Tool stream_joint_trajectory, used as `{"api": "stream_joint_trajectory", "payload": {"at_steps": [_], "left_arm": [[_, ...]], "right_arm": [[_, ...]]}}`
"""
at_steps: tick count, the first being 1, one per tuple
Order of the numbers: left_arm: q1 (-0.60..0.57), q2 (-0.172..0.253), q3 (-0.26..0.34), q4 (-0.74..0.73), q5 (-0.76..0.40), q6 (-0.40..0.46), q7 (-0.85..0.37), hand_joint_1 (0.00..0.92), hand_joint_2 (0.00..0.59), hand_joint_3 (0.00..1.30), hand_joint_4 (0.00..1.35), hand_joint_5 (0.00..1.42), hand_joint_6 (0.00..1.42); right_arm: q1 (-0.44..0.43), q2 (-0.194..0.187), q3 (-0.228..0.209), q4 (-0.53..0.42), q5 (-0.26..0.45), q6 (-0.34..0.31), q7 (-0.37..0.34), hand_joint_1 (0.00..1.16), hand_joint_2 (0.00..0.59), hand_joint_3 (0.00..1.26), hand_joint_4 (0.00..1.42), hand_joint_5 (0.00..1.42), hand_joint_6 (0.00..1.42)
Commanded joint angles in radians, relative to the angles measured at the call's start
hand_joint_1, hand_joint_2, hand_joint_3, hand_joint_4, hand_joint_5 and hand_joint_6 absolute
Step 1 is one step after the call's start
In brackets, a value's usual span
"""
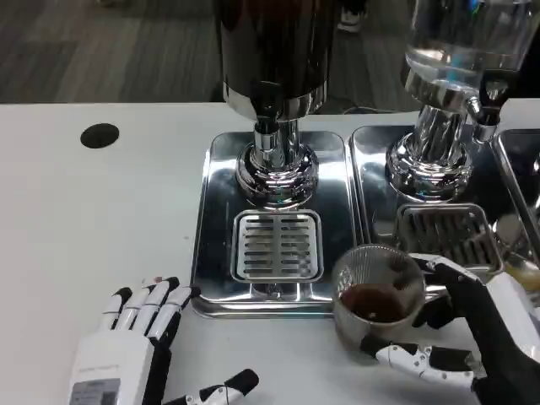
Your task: Grasp the cup under the faucet to collect the drink, then remove the cup.
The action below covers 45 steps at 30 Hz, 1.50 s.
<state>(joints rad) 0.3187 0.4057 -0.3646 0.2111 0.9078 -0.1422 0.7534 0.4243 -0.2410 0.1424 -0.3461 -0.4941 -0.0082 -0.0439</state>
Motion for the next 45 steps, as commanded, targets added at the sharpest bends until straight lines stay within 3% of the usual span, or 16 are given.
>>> {"api": "stream_joint_trajectory", "payload": {"at_steps": [1,13,21,32,42,45], "left_arm": [[-0.003,0.000,-0.001,-0.001,0.004,0.005,-0.011,0.000,0.081,0.25,0.00,0.15,0.10],[0.012,0.001,0.002,-0.019,0.006,0.013,-0.007,0.000,0.081,0.25,0.00,0.15,0.10],[0.024,0.004,0.009,-0.028,0.000,0.007,-0.001,0.000,0.081,0.21,0.00,0.15,0.10],[0.023,0.008,0.012,-0.045,0.000,0.012,-0.020,0.000,0.083,0.20,0.00,0.15,0.09],[0.012,0.004,0.010,-0.039,0.001,0.014,-0.033,0.000,0.092,0.20,0.00,0.16,0.08],[0.010,0.004,0.010,-0.041,0.002,0.015,-0.037,0.000,0.092,0.20,0.00,0.16,0.08]], "right_arm": [[0.011,0.003,-0.017,0.007,0.016,-0.059,-0.029,0.84,0.223,0.69,0.76,0.61,0.58],[0.017,0.002,-0.025,0.063,0.014,-0.098,-0.039,0.84,0.224,0.67,0.75,0.59,0.55],[0.012,0.000,-0.032,0.101,0.005,-0.127,-0.062,0.85,0.220,0.54,0.65,0.54,0.53],[0.004,-0.007,-0.035,0.154,0.026,-0.170,-0.055,0.81,0.197,0.19,0.28,0.34,0.44],[0.002,-0.031,-0.039,0.188,0.043,-0.224,-0.041,0.76,0.176,0.06,0.09,0.18,0.34],[0.006,-0.038,-0.044,0.196,0.058,-0.247,-0.040,0.72,0.168,0.00,0.00,0.06,0.22]]}}
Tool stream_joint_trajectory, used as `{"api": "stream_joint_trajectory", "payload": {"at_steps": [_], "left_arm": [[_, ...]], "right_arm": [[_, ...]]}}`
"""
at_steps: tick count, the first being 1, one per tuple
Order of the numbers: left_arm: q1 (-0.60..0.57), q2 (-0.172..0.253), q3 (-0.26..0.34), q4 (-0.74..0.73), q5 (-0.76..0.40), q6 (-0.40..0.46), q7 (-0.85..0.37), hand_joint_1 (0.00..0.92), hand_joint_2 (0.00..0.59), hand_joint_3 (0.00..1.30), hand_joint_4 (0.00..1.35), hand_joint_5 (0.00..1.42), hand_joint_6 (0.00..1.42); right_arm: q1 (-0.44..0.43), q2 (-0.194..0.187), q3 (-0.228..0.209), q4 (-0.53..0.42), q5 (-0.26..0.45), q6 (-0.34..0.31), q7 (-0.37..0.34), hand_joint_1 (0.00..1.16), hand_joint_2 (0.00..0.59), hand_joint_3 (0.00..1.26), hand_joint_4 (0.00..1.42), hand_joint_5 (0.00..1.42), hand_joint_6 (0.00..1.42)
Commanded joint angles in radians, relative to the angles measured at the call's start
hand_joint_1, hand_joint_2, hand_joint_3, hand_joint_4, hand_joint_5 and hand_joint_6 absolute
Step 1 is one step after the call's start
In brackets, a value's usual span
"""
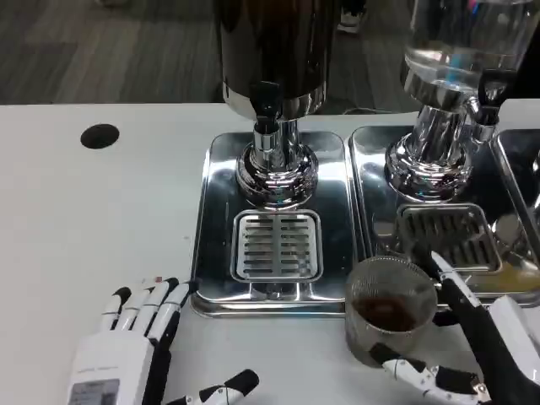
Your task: Grasp the cup under the faucet to collect the drink, then remove the cup.
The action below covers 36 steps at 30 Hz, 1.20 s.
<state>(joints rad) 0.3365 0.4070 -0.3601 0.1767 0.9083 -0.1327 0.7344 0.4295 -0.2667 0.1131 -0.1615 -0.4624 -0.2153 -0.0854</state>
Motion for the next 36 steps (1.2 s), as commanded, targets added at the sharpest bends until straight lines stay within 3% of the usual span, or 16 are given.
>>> {"api": "stream_joint_trajectory", "payload": {"at_steps": [1,4,11,13,16,21,23,25,28,32,36], "left_arm": [[-0.008,0.002,0.006,-0.007,0.001,0.006,-0.018,0.000,0.092,0.20,0.00,0.16,0.08],[-0.006,0.003,0.006,-0.011,0.003,0.009,-0.020,0.000,0.084,0.20,0.00,0.16,0.08],[0.012,0.010,0.022,-0.014,-0.013,-0.002,-0.012,0.000,0.081,0.20,0.00,0.16,0.07],[0.017,0.010,0.028,-0.017,-0.014,-0.006,-0.013,0.000,0.081,0.20,0.00,0.16,0.07],[0.031,0.012,0.041,-0.030,-0.012,-0.004,-0.010,0.000,0.074,0.21,0.00,0.15,0.07],[0.056,0.023,0.065,-0.067,-0.017,-0.011,-0.014,0.000,0.075,0.21,0.00,0.15,0.06],[0.066,0.026,0.073,-0.082,-0.012,-0.012,-0.012,0.000,0.075,0.21,0.00,0.14,0.06],[0.073,0.024,0.080,-0.083,-0.012,-0.013,-0.006,0.000,0.077,0.21,0.00,0.14,0.06],[0.079,0.018,0.078,-0.073,-0.005,-0.009,0.005,0.000,0.089,0.19,0.00,0.14,0.06],[0.082,0.008,0.071,-0.066,0.010,0.004,0.006,0.000,0.097,0.15,0.00,0.12,0.05],[0.093,0.001,0.057,-0.083,0.046,0.037,-0.001,0.000,0.102,0.15,0.00,0.11,0.05]], "right_arm": [[0.002,-0.015,-0.018,0.013,0.037,-0.050,0.002,0.70,0.166,0.00,0.00,0.01,0.18],[0.007,-0.013,-0.044,0.010,0.083,-0.081,-0.002,0.62,0.170,0.00,0.00,0.00,0.10],[0.015,0.000,-0.115,-0.065,0.054,-0.076,-0.049,0.57,0.176,0.00,0.00,0.00,0.10],[0.017,0.019,-0.135,-0.078,0.049,-0.074,-0.077,0.59,0.204,0.00,0.00,0.00,0.10],[0.011,0.053,-0.171,-0.082,-0.025,-0.052,-0.169,0.63,0.255,0.00,0.00,0.00,0.08],[-0.054,0.025,-0.198,-0.022,-0.090,-0.014,-0.196,0.58,0.337,0.05,0.00,0.00,0.06],[-0.093,-0.007,-0.198,0.036,-0.125,-0.005,-0.209,0.45,0.408,0.08,0.00,0.00,0.05],[-0.125,-0.041,-0.183,0.101,-0.210,0.001,-0.262,0.24,0.509,0.10,0.00,0.00,0.01],[-0.151,-0.088,-0.125,0.163,-0.379,0.047,-0.331,0.02,0.563,0.08,0.00,0.00,0.00],[-0.167,-0.116,-0.038,0.242,-0.523,0.111,-0.405,0.00,0.577,0.07,0.00,0.00,0.00],[-0.170,-0.132,0.028,0.325,-0.571,0.122,-0.487,0.00,0.586,0.07,0.00,0.00,0.00]]}}
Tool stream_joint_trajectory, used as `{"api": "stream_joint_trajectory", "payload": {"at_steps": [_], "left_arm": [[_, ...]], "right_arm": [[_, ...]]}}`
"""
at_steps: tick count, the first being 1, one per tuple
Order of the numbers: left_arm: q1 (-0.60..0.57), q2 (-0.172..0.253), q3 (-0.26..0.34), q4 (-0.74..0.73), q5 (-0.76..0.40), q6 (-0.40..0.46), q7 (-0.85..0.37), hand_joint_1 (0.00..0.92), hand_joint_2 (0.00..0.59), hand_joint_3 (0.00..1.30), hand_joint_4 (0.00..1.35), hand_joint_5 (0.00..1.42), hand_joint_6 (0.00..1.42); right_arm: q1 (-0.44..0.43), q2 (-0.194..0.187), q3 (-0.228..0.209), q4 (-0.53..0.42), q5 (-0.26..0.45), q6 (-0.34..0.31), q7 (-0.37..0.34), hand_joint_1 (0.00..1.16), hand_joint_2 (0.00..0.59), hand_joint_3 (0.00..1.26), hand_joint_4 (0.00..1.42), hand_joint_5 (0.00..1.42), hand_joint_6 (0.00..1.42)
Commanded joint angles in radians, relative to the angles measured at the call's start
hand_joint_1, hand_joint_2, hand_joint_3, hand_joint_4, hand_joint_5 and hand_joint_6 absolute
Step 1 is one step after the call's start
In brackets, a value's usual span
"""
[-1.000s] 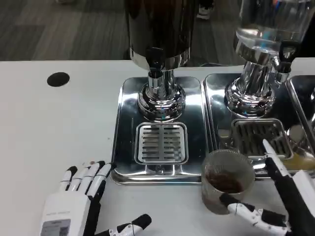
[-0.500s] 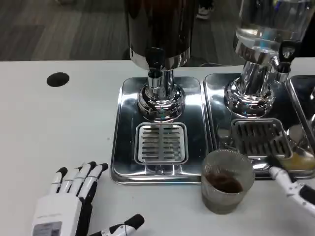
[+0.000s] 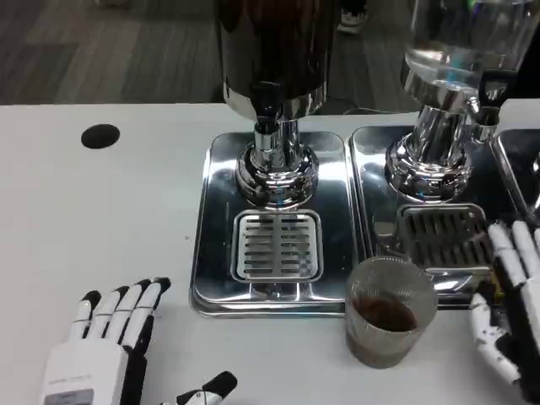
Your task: Grasp the cup under the faucet to collect the drink, then remove the cup.
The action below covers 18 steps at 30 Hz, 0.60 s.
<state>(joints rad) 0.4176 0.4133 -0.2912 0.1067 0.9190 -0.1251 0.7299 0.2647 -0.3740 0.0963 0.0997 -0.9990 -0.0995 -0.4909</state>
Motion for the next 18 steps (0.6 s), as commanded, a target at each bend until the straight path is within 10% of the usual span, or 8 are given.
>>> {"api": "stream_joint_trajectory", "payload": {"at_steps": [1,18], "left_arm": [[0.014,-0.006,-0.014,-0.016,0.039,0.035,0.003,0.000,0.103,0.15,0.00,0.11,0.05],[0.057,-0.012,-0.032,-0.065,0.072,0.047,0.013,0.000,0.103,0.15,0.00,0.10,0.03]], "right_arm": [[-0.006,-0.028,0.060,0.088,-0.040,0.002,-0.104,0.00,0.586,0.07,0.00,0.00,0.00],[-0.033,-0.091,0.135,0.202,0.016,-0.045,-0.241,0.00,0.586,0.09,0.00,0.00,0.00]]}}
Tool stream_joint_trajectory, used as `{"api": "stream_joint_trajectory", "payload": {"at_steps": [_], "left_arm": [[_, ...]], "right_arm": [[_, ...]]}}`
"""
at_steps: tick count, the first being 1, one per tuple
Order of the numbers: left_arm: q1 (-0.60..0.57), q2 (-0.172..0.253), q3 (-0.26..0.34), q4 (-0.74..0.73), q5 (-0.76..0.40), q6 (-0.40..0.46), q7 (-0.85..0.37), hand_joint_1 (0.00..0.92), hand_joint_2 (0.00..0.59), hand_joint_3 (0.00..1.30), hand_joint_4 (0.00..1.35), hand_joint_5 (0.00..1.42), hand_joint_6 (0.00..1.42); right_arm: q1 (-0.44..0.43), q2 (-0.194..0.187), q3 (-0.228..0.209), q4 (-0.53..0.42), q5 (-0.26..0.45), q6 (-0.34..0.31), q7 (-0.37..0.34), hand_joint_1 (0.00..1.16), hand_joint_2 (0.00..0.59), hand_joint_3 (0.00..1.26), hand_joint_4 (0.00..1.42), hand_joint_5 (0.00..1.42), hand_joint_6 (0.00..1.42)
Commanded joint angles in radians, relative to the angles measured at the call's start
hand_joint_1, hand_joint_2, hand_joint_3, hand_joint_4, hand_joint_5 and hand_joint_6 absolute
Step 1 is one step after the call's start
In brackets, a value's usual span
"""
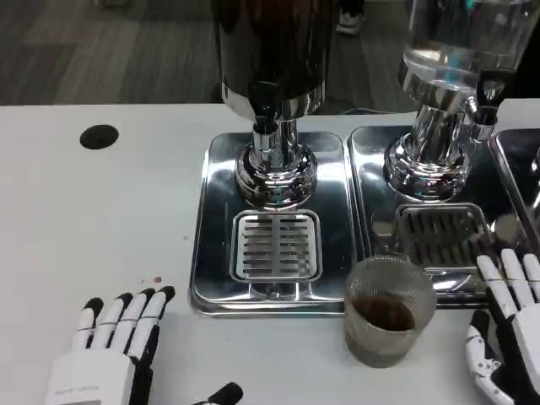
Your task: Grasp the cup under the faucet to collect the drink, then remove the cup.
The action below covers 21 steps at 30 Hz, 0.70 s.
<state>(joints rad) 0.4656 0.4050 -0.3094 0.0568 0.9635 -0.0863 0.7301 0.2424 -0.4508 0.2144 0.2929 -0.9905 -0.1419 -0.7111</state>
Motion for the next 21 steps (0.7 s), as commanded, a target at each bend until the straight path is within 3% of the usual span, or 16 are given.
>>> {"api": "stream_joint_trajectory", "payload": {"at_steps": [1,21], "left_arm": [[0.010,-0.005,-0.015,-0.016,0.029,0.008,0.012,0.000,0.103,0.15,0.00,0.10,0.03],[0.034,-0.010,-0.012,-0.052,0.022,0.002,0.000,0.000,0.103,0.16,0.00,0.09,0.03]], "right_arm": [[-0.013,-0.014,0.019,0.011,0.010,-0.002,-0.021,0.00,0.586,0.09,0.00,0.00,0.00],[0.003,-0.033,0.044,-0.021,0.034,-0.002,-0.029,0.00,0.586,0.09,0.00,0.00,0.00]]}}
